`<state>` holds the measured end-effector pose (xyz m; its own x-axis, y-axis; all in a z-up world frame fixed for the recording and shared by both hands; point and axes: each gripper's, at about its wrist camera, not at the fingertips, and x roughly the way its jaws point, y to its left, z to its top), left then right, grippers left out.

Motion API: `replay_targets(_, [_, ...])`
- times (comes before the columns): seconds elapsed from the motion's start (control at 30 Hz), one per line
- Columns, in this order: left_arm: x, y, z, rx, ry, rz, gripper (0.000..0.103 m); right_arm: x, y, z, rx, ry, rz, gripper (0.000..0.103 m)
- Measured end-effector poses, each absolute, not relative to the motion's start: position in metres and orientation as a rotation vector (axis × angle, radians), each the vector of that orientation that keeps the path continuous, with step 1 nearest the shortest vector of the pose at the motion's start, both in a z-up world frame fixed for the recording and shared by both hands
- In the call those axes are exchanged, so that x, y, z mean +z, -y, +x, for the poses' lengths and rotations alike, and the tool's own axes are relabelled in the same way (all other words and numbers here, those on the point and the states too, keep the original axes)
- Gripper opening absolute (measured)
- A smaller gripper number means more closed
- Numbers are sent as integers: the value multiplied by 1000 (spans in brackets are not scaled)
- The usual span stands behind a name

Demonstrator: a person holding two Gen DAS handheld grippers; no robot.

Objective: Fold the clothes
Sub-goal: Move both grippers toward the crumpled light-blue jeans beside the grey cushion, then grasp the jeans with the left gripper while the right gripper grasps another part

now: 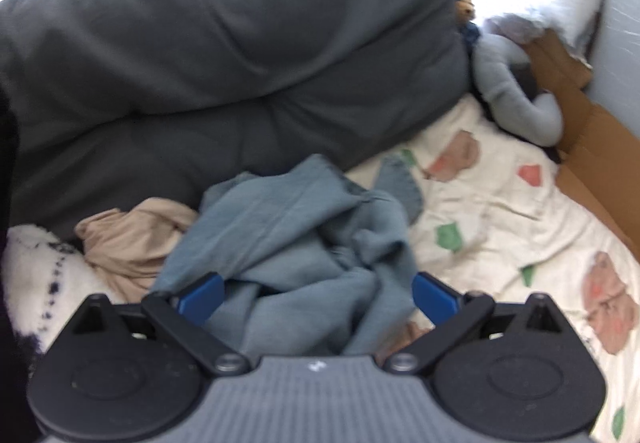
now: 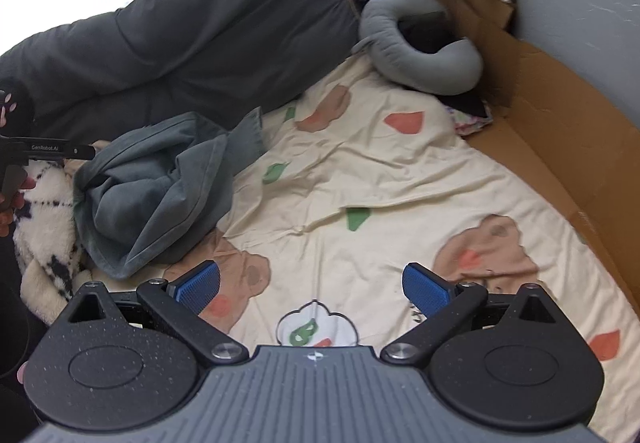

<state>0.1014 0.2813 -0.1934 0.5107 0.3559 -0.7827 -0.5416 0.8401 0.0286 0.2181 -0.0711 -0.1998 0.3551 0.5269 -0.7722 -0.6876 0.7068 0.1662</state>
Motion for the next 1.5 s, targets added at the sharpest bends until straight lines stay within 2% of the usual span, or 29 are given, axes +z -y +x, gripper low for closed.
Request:
replay_targets(0.2, [-212, -306, 82, 629, -857, -215, 99, -221, 47, 226, 844, -934, -229, 97])
replay_targets(0.3, [-225, -315, 74, 658, -859, -226, 92, -232, 34, 230, 855, -945, -252, 96])
replay_targets(0.37, [-233, -319, 68, 674, -859, -234, 91, -238, 25, 230, 868, -939, -256, 95])
replay_targets(0.43, [-240, -321, 60, 679, -832, -234, 83, -245, 16, 230, 869, -946, -255, 95])
replay_targets(0.67, [-268, -334, 46, 734, -827, -234, 81, -272, -16, 230, 885, -957, -219, 93])
replay_targets(0.77, [-277, -342, 43, 743, -814, -240, 75, -284, -31, 235, 895, -972, -165, 85])
replay_targets(0.83, [-282, -346, 42, 744, -810, -245, 67, -292, -43, 237, 892, -973, -139, 85])
replay_targets(0.9, [-288, -350, 42, 740, -809, -247, 64, -300, -58, 240, 886, -977, -122, 84])
replay_targets(1.17, [-299, -360, 43, 769, -795, -206, 64, -333, -112, 247, 893, -1010, 16, 82])
replay_targets(1.3, [-307, -374, 49, 759, -814, -228, 63, -353, -138, 251, 900, -1064, 88, 76])
replay_targets(1.43, [-311, -383, 53, 746, -818, -254, 43, -372, -164, 250, 918, -1101, 93, 75])
replay_targets(1.5, [-312, -384, 56, 741, -818, -256, 37, -378, -173, 251, 934, -1117, 107, 74])
